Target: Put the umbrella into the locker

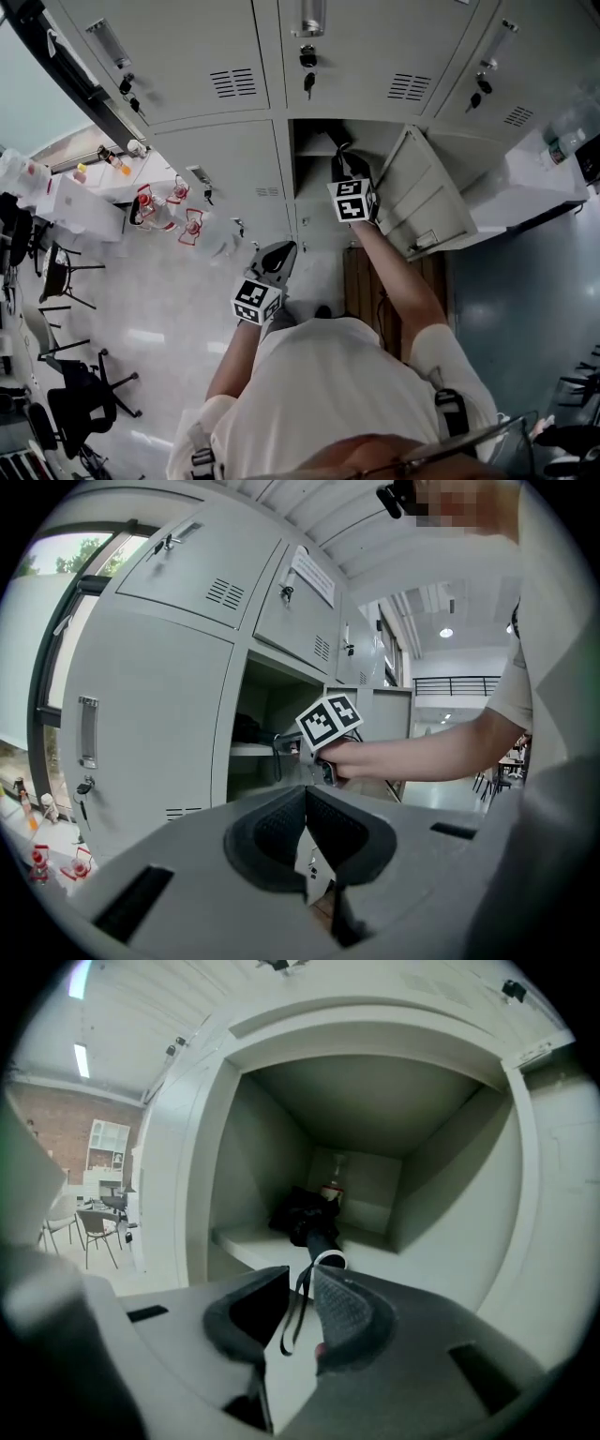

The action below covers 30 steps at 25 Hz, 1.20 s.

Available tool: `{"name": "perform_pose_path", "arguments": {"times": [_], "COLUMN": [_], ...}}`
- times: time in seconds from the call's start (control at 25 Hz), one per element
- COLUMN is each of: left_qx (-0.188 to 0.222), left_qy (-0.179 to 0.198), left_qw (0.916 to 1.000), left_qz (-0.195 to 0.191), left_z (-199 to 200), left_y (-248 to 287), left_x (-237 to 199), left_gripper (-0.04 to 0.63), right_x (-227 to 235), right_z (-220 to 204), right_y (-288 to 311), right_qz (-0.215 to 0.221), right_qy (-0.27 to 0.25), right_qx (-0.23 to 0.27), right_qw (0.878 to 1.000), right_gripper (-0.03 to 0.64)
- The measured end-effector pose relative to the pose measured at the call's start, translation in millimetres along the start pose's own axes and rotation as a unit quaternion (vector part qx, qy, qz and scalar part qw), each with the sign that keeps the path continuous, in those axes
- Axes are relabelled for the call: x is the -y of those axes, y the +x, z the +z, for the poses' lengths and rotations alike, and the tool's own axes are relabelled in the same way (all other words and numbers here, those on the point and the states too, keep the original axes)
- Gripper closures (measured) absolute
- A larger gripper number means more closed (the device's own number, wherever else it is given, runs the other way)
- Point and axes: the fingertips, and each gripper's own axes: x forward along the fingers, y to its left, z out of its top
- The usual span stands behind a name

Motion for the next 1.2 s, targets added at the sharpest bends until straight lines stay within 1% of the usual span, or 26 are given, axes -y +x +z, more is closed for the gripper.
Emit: {"name": "perform_pose_path", "arguments": {"times": [0.08,0.2,0.32,0.52,0.72,0.84,0.96,1.04,1.2], "left_qx": [-0.002,-0.009,-0.014,-0.015,0.002,0.012,0.015,0.014,0.023], "left_qy": [0.001,0.007,0.011,0.006,0.006,0.009,0.011,0.009,-0.005], "left_qw": [1.0000,0.9998,0.9996,0.9994,0.9998,0.9999,0.9998,0.9997,0.9992], "left_qz": [0.006,0.014,0.021,0.029,0.019,0.007,-0.007,-0.016,-0.033], "left_z": [-0.6,-2.2,-4.6,-11.6,-0.4,5.8,6.8,8.9,16.0], "left_y": [-2.4,-6.1,-11.6,-21.4,-33.7,-45.1,-61.1,-73.4,-99.8], "left_x": [5.4,13.7,23.3,30.5,30.3,29.7,31.2,32.4,35.6], "left_gripper": [0.592,0.592,0.592,0.592,0.592,0.592,0.592,0.592,0.592], "right_x": [-7.7,-16.2,-21.2,-22.7,-39.2,-47.6,-57.8,-66.9,-89.3], "right_z": [-0.8,-2.9,-5.4,-9.6,-2.0,-7.8,-15.0,-18.2,-16.9], "right_y": [-17.4,-44.6,-74.9,-115.1,-155.2,-175.4,-192.8,-204.3,-230.1], "right_qz": [0.012,0.034,0.056,0.069,0.080,0.069,0.055,0.056,0.075], "right_qy": [0.003,0.003,0.010,0.027,0.024,0.022,0.025,0.037,0.080], "right_qx": [0.009,0.021,0.042,0.059,0.080,0.083,0.074,0.064,0.059], "right_qw": [1.000,0.999,0.997,0.995,0.993,0.994,0.995,0.996,0.992], "right_gripper": [0.543,0.515,0.515,0.525,0.551,0.552,0.559,0.571,0.583]}}
